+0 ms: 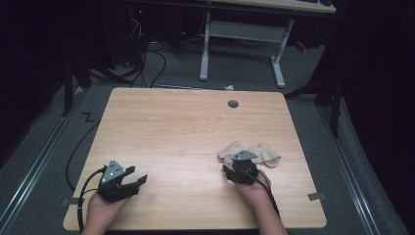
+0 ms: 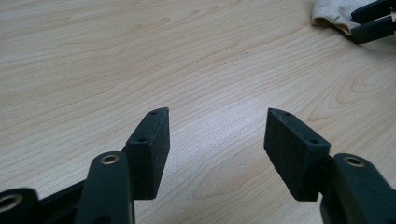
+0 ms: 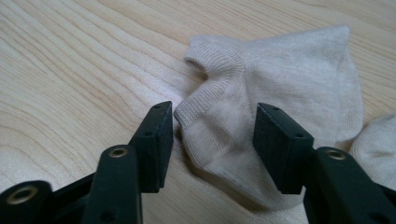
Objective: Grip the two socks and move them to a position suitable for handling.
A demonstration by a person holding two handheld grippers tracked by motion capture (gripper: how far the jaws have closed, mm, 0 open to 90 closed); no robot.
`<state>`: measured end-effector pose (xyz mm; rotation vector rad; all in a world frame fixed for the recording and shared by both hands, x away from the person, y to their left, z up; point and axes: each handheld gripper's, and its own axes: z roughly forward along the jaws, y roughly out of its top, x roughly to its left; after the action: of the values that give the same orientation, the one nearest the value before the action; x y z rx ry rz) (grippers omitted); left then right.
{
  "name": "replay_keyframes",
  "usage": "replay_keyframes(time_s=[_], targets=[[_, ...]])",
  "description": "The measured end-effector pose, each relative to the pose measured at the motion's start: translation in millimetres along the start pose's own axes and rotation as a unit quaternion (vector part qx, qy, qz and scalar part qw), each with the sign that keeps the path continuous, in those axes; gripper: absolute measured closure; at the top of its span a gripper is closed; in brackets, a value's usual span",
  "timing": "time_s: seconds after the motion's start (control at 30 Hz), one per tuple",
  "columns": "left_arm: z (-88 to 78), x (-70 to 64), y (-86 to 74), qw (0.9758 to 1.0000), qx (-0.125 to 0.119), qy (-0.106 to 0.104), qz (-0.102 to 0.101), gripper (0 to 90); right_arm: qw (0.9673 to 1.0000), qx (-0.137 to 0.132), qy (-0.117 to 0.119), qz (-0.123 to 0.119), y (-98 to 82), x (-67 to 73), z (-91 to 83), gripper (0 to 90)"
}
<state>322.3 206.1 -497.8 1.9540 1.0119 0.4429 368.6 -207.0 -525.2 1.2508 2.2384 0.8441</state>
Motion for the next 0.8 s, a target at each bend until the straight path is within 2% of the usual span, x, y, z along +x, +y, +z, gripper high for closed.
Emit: replay_keyframes(time_s=[0.2,0.47,0.6,0.8], targets=[[0.2,0.4,-0.1,1.0,0.001,0.003,0.003,41.2,1.0,-0.004,0.004,0.008,-1.0,-3.1,0.2,59.0],[1.3,-0.4,-0.2,1.0,0.002,0.004,0.003,41.2,0.9998,-0.001,-0.019,-0.009,-0.5,-0.6,-0.7,80.8],[0.9,-0.7,0.0,1.0,0.002,0.004,0.005,41.2,0.9995,-0.002,-0.026,-0.015,1.0,0.1,-3.9,83.2],[1.0,-0.5,0.2,1.0,0.001,0.004,0.006,41.2,0.9989,-0.025,-0.033,-0.024,4.2,3.5,-15.2,83.2]])
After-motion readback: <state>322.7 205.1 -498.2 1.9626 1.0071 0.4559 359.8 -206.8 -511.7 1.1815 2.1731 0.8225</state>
